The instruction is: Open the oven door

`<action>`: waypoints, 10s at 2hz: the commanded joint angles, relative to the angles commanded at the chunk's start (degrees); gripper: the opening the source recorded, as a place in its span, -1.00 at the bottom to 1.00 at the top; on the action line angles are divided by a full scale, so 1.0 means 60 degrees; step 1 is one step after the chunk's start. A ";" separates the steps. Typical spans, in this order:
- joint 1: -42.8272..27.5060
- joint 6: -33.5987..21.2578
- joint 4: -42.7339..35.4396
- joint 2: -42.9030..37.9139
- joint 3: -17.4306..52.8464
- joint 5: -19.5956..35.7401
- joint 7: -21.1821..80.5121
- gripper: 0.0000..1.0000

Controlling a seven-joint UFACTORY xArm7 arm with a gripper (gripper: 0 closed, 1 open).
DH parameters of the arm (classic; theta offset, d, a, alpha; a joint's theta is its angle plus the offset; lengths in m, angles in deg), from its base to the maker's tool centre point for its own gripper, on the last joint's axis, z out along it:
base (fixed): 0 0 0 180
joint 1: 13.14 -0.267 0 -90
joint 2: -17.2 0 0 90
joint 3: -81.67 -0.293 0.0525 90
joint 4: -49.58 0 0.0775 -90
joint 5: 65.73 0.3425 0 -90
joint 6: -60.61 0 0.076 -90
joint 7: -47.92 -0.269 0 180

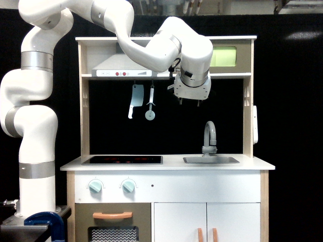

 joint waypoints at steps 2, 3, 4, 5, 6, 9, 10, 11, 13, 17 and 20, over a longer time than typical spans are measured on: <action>0.1377 -0.2280 -0.0751 -0.1334 -0.0702 0.1303 0.0560 1.00; 0.2346 -0.3360 -0.1737 -0.2015 -0.1469 0.1183 0.0432 1.00; 0.1802 -0.1905 -0.1548 -0.0712 -0.1836 0.0098 -0.0504 1.00; 0.1662 -0.0296 -0.0958 0.0917 -0.2569 -0.0774 -0.1610 1.00; 0.1783 0.0111 -0.1120 0.1039 -0.3134 -0.0630 -0.2136 1.00; 0.2887 -0.0045 -0.3894 -0.0584 -0.5192 0.0844 -0.4009 1.00; 0.3110 0.0350 -0.4149 -0.0611 -0.5922 0.0882 -0.4397 1.00; 0.3428 0.0363 -0.4631 -0.0911 -0.6341 0.1048 -0.4649 1.00; 0.3750 0.0548 -0.4454 -0.0830 -0.6812 0.0980 -0.4579 -1.00; 0.6741 -0.1533 -0.6248 -0.2376 -0.7612 0.1528 -0.4142 -1.00; 0.9153 -0.2500 -0.8611 -0.4012 -0.9009 0.1861 -0.4461 -1.00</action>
